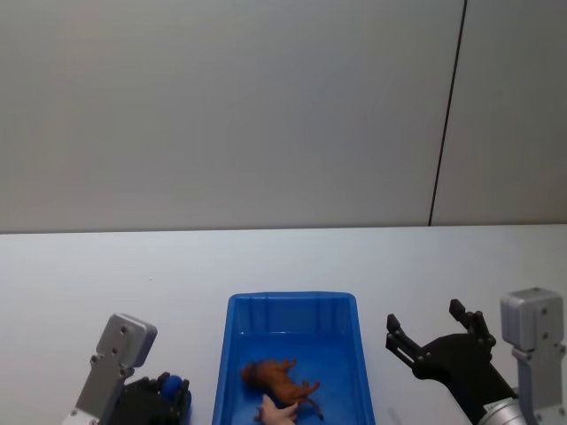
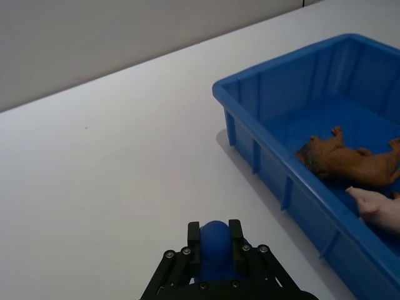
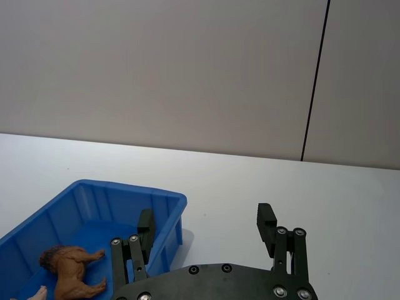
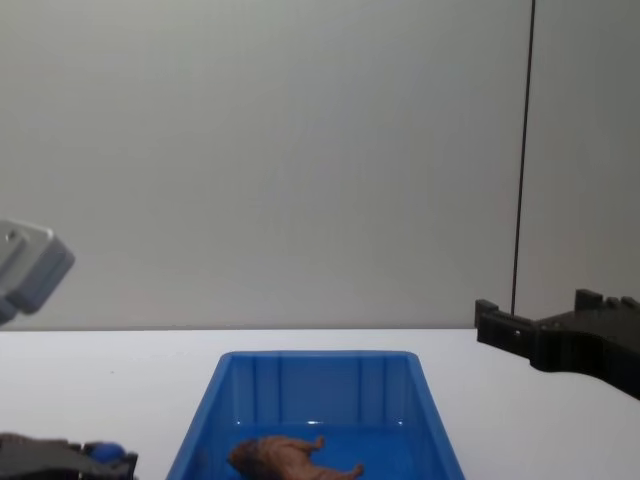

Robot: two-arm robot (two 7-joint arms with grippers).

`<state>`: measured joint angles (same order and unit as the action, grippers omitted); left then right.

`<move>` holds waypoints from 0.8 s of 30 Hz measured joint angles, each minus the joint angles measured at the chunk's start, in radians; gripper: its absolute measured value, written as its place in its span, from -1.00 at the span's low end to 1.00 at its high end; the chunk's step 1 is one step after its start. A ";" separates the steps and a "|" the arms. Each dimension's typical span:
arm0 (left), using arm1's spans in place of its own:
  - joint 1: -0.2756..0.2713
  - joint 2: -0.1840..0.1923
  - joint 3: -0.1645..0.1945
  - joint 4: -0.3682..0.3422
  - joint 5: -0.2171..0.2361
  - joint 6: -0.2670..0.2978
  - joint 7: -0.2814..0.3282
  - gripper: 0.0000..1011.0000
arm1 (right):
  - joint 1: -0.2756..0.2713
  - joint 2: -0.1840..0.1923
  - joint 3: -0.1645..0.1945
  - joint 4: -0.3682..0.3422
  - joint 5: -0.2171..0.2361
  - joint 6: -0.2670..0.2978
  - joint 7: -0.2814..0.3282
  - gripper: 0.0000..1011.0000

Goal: Pick up the two dolls from the table and place them into the box.

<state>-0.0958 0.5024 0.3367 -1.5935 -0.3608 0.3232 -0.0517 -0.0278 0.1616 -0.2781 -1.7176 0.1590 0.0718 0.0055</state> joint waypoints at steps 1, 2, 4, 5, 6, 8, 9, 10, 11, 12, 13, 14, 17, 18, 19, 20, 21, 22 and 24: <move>-0.001 0.000 -0.001 -0.002 0.001 -0.003 0.000 -0.48 | 0.000 0.000 0.000 0.000 0.000 0.000 0.000 0.98; -0.001 0.000 -0.002 -0.004 0.002 -0.006 0.001 -0.49 | 0.000 0.000 0.000 0.000 0.000 0.000 0.000 0.98; -0.003 0.000 -0.005 -0.013 0.006 -0.018 0.002 -0.51 | 0.000 0.000 0.000 0.000 0.000 0.000 0.000 0.98; -0.004 0.000 -0.006 -0.016 0.007 -0.023 0.003 -0.52 | 0.000 0.000 0.000 0.000 0.000 0.000 0.000 0.98; -0.006 0.000 -0.007 -0.022 0.010 -0.030 0.003 -0.54 | 0.000 0.000 0.000 0.000 0.000 0.000 0.000 0.98; -0.008 0.000 -0.010 -0.030 0.014 -0.038 0.003 -0.55 | 0.000 0.000 0.000 0.000 0.000 0.000 0.000 0.98; -0.010 0.000 -0.011 -0.033 0.015 -0.042 0.003 -0.55 | 0.000 0.000 0.000 0.000 0.000 0.000 0.000 0.98; -0.011 0.000 -0.012 -0.037 0.018 -0.046 0.003 -0.57 | 0.000 0.000 0.000 0.000 0.000 0.000 0.000 0.98; -0.015 0.000 -0.014 -0.044 0.023 -0.055 0.001 -0.57 | 0.000 0.000 0.000 0.000 0.000 0.000 0.000 0.98; -0.017 0.000 -0.015 -0.048 0.025 -0.059 0.000 -0.58 | 0.000 0.000 0.000 0.000 0.000 0.000 0.000 0.98; -0.021 0.000 -0.017 -0.054 0.030 -0.067 -0.004 -0.59 | 0.000 0.000 0.000 0.000 0.000 0.000 0.000 0.98; -0.023 0.000 -0.018 -0.058 0.033 -0.072 -0.007 -0.60 | 0.000 0.000 0.000 0.000 0.000 0.000 0.000 0.98; -0.034 -0.002 -0.022 -0.072 0.043 -0.091 -0.024 -0.63 | 0.000 0.000 0.000 0.000 0.000 0.000 0.000 0.98; -0.037 -0.003 -0.022 -0.074 0.045 -0.096 -0.027 -0.63 | 0.000 0.000 0.000 0.000 0.000 0.000 0.000 0.98; -0.041 -0.003 -0.023 -0.077 0.047 -0.100 -0.034 -0.65 | 0.000 0.000 0.000 0.000 0.000 0.000 0.000 0.98; -0.046 -0.005 -0.025 -0.081 0.050 -0.110 -0.046 -0.65 | 0.000 0.000 0.000 0.000 0.000 0.000 0.000 0.98; -0.049 -0.006 -0.026 -0.083 0.051 -0.115 -0.052 -0.67 | 0.000 0.000 0.000 0.000 0.000 0.000 0.000 0.98; -0.056 -0.008 -0.026 -0.085 0.053 -0.125 -0.068 -0.67 | 0.000 0.000 0.000 0.000 0.000 0.000 0.000 0.98; -0.062 -0.010 -0.027 -0.088 0.054 -0.133 -0.083 -0.67 | 0.000 0.000 0.000 0.000 0.000 0.000 0.000 0.98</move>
<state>-0.1581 0.4924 0.3092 -1.6813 -0.3071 0.1898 -0.1352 -0.0278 0.1616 -0.2781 -1.7176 0.1590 0.0718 0.0055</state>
